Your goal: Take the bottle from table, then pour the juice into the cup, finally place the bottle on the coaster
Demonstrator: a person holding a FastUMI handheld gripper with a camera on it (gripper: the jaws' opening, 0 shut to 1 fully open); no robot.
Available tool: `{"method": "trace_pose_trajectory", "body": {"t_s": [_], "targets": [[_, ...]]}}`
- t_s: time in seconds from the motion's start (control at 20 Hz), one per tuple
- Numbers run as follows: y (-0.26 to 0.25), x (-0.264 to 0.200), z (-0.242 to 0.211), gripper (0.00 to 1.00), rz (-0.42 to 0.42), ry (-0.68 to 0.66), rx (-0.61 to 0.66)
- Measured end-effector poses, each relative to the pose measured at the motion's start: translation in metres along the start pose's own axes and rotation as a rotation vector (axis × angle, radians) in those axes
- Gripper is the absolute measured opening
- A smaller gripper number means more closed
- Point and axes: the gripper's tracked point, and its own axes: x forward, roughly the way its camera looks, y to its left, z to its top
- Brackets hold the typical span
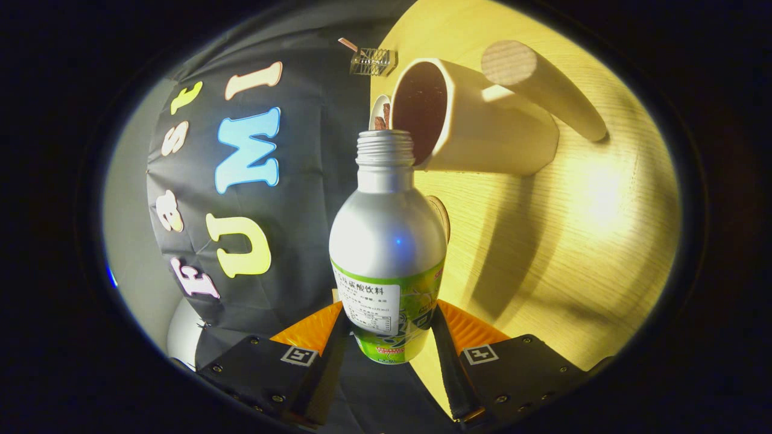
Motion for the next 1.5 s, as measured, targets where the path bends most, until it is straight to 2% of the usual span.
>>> {"method": "trace_pose_trajectory", "body": {"t_s": [0.8,1.5], "targets": [[0.01,0.001,-0.005,0.73,0.028,0.051,0.14],[0.016,0.005,-0.005,0.73,0.057,0.051,0.208]]}}
